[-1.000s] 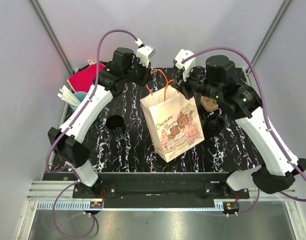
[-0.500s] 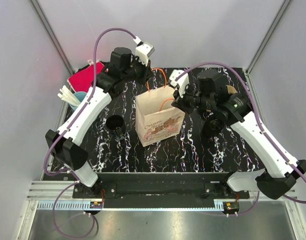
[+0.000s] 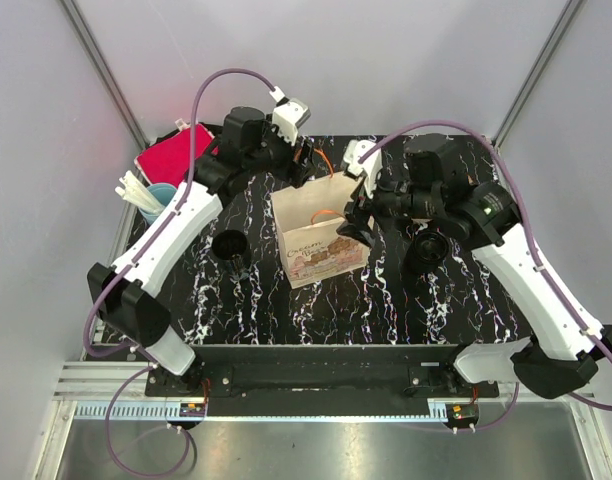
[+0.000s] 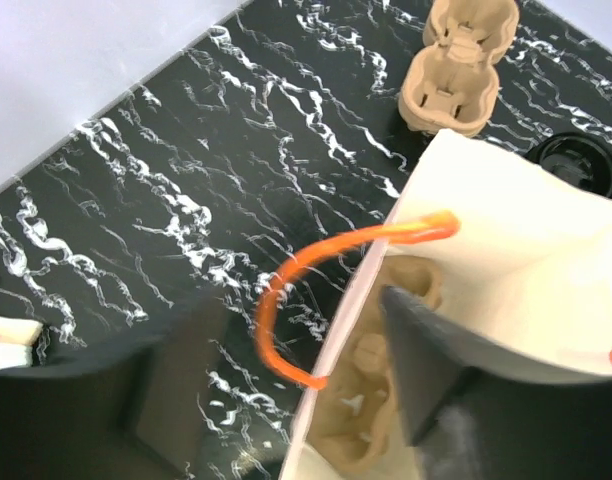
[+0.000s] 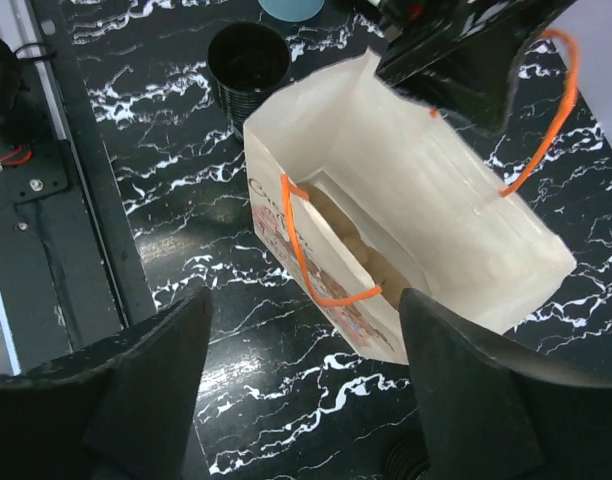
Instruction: Pack the takeout coffee
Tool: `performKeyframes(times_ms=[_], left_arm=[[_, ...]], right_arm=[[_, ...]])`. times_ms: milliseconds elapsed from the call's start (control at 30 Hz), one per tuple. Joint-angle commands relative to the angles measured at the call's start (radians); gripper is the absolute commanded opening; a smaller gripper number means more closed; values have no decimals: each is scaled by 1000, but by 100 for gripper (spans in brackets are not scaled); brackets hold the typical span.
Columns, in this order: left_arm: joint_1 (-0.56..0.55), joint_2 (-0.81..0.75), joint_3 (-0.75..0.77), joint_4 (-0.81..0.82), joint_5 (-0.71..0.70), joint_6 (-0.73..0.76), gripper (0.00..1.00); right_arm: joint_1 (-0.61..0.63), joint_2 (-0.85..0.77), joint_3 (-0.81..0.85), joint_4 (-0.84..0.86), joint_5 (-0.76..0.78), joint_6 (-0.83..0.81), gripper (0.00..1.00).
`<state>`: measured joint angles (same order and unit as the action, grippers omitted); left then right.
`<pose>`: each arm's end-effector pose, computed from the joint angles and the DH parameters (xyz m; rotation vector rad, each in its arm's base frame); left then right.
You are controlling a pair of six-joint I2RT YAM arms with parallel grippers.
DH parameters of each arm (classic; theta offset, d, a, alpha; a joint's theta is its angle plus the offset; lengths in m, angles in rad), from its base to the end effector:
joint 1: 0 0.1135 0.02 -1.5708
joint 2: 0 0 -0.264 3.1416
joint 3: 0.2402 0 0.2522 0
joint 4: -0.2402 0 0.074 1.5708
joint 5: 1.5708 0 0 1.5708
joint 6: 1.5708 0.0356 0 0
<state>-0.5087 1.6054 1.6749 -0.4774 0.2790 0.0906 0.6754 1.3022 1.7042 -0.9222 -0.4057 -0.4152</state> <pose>0.3172 -0.1881 0.4113 0.7646 1.8512 -0.5460 0.1820 0.1638 0.4661 -1.2920 1.6512 0.5811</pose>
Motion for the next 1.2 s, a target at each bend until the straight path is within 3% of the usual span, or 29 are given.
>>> performKeyframes(times_ms=[0,133,333,600,1167], left_arm=[[-4,-90,31,48,-18,12,84],[-4,-114,55,28,-31,20,99],[-2,-174,77,-18,-64,18,99],[2,-251,22,-36,-145,46,99],[98,-328,-73,-79,-86,23,99]], right_arm=[[1,26,139,-82,13,6,86],[1,65,216,-144,63,13,92],[1,172,340,-250,165,36,97],[1,253,433,-325,163,58,99],[1,364,483,-409,131,99,99]])
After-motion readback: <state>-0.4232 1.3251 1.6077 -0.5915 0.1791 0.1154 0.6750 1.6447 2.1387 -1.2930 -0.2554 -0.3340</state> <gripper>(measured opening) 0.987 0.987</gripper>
